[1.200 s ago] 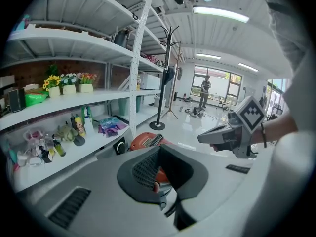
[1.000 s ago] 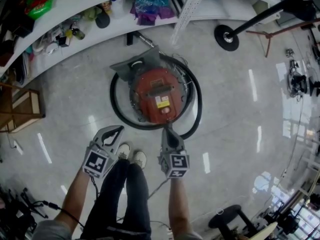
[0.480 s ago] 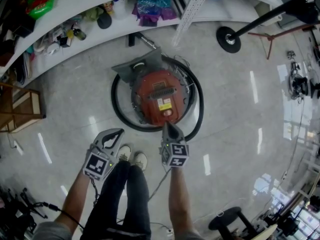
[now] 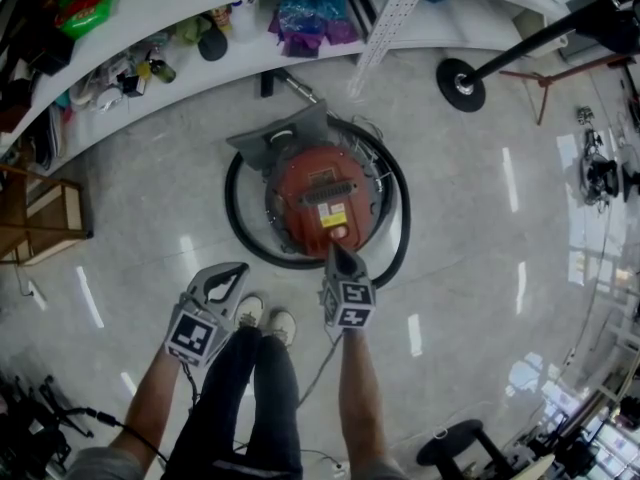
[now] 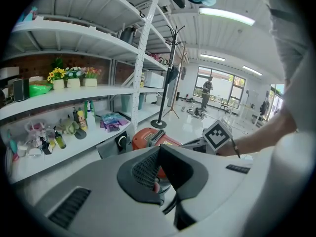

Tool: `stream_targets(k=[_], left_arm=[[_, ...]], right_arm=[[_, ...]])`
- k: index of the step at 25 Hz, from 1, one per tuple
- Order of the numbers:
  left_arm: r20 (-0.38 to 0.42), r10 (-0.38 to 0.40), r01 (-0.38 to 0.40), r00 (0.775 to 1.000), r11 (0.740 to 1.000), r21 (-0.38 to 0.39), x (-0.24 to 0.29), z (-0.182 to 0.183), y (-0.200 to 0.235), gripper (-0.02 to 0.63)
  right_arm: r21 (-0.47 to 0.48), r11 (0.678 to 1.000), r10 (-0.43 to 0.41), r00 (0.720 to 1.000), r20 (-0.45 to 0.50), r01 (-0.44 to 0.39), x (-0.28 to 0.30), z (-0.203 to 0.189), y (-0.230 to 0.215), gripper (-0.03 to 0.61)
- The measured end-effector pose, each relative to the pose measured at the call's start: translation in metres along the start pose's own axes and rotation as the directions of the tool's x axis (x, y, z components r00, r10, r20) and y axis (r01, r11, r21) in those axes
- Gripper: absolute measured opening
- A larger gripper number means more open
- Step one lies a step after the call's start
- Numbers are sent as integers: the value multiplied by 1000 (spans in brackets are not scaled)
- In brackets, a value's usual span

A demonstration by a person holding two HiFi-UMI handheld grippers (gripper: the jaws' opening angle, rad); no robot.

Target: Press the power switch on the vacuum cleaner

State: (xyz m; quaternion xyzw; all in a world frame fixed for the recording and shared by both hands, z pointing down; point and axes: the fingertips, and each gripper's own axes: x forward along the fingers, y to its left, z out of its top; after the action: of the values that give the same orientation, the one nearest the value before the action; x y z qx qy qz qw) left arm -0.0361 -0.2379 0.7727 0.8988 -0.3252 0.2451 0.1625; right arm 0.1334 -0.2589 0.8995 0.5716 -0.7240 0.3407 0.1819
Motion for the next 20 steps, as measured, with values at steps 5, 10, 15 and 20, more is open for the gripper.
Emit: stream_targets(k=[5, 10, 15, 20], left_arm=[[-7, 2, -2, 1000, 1000, -20, 2, -4, -1, 6], [-11, 1, -1, 1000, 1000, -26, 5, -7, -2, 8], [-12, -1, 1, 1000, 1000, -24, 5, -8, -2, 8], [-16, 1, -1, 1000, 1000, -25, 6, -10, -2, 8]], right_arm=[[-7, 1000, -15, 1000, -26, 15, 11, -13, -11, 12], [0, 1000, -16, 999, -35, 16, 15, -16, -13, 12], [-1, 1000, -9, 1000, -26, 9, 18, -17, -16, 12], [-30, 999, -21, 999, -43, 19, 19, -18, -15, 12]])
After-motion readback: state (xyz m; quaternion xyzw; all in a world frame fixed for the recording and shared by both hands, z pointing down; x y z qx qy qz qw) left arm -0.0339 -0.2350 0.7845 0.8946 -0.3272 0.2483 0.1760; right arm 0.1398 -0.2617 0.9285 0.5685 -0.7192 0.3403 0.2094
